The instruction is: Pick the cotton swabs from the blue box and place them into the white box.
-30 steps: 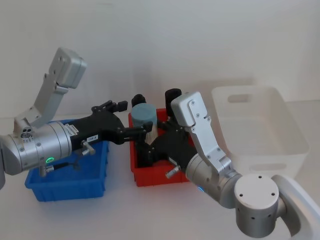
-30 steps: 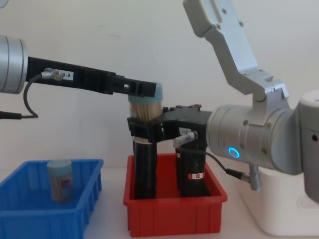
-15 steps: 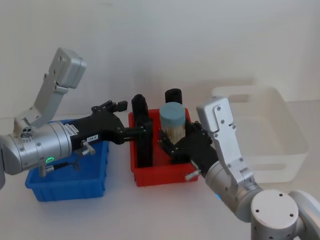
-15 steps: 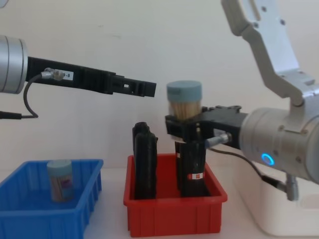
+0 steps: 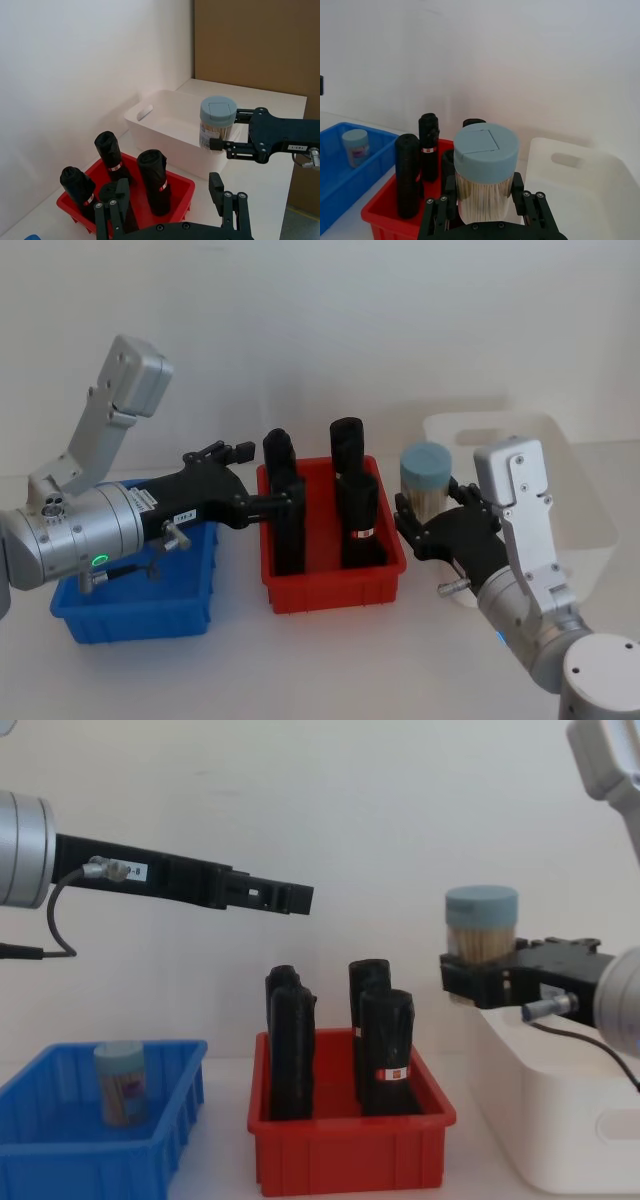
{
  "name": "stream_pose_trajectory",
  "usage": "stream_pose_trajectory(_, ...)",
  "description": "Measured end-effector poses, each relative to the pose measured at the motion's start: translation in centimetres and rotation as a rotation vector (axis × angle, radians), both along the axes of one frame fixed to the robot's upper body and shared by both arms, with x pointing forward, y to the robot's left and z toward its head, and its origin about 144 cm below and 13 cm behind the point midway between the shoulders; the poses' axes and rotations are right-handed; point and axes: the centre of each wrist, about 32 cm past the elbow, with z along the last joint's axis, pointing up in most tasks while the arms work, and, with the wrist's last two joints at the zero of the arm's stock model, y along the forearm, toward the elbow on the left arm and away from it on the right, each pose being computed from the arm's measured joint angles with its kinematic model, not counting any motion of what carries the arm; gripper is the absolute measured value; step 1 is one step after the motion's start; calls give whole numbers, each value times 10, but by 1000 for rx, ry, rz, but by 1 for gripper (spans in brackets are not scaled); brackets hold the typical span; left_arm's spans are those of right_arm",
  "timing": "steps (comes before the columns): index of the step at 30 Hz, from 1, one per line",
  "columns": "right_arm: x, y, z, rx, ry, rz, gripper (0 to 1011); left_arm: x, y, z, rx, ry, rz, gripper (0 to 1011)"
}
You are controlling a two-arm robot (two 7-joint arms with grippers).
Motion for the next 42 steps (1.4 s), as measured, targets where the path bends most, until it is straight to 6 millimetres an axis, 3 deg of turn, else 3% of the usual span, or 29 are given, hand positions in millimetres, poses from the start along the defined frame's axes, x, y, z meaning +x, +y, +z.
stream_pose_trajectory(17,41,-32,-14,-22,37,-73,639,0,0,0,0,0,0,1004)
stream_pose_trajectory(40,90,-46,-32,-9,194,-75,639,0,0,0,0,0,0,1004)
stream_pose_trajectory(42,92,-46,-33,-7,200,-73,682,0,0,0,0,0,0,1004)
